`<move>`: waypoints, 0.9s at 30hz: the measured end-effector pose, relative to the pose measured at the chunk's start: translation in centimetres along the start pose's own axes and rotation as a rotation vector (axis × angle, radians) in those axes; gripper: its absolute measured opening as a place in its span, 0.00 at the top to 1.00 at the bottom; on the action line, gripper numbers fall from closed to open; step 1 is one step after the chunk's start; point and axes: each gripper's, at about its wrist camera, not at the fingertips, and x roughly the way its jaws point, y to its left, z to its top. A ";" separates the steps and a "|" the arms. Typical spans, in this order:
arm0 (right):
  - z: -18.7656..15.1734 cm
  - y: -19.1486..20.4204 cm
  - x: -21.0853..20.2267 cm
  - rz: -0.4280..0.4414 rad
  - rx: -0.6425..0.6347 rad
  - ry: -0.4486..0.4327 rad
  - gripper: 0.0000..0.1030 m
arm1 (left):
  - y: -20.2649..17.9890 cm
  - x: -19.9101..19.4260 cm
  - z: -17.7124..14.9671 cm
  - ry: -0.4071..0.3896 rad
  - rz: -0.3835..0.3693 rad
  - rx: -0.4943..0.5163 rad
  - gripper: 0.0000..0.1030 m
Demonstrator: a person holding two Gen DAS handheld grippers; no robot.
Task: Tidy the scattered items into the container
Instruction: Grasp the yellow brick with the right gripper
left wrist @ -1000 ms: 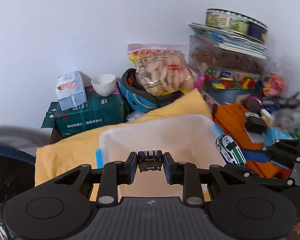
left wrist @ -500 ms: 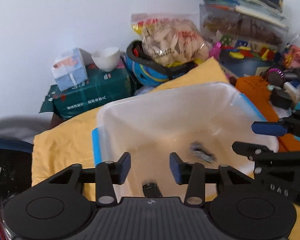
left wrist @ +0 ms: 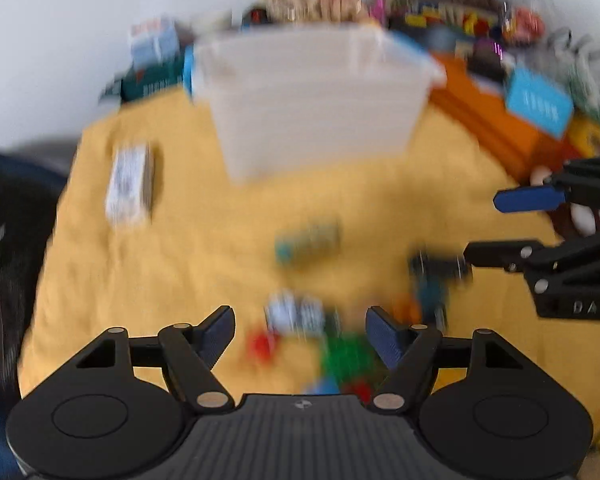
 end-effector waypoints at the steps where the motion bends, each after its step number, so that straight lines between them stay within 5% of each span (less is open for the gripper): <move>1: -0.8 0.6 -0.1 0.023 -0.012 0.014 0.56 | -0.3 0.0 -1.1 0.021 -0.004 -0.005 0.27; 10: -3.7 6.7 -0.7 0.183 -0.219 0.003 0.69 | 0.2 -0.1 -5.6 0.118 0.047 -0.187 0.30; 14: -4.7 8.8 0.4 0.149 -0.254 0.044 0.69 | 0.2 0.0 -5.4 0.109 0.067 -0.148 0.30; 20: -5.3 8.4 2.2 -0.006 -0.166 0.114 0.78 | 1.8 1.9 -4.8 0.158 -0.119 -0.170 0.33; 24: -5.1 6.5 1.4 -0.017 0.022 0.129 0.79 | 2.6 3.0 -4.5 0.170 -0.272 -0.200 0.63; 25: -5.1 5.9 1.1 -0.001 0.080 0.136 0.78 | 2.4 2.9 -4.4 0.165 -0.282 -0.184 0.79; 27: -5.2 4.6 0.3 0.087 0.226 0.134 0.78 | 1.6 2.4 -4.2 0.159 -0.285 -0.123 0.84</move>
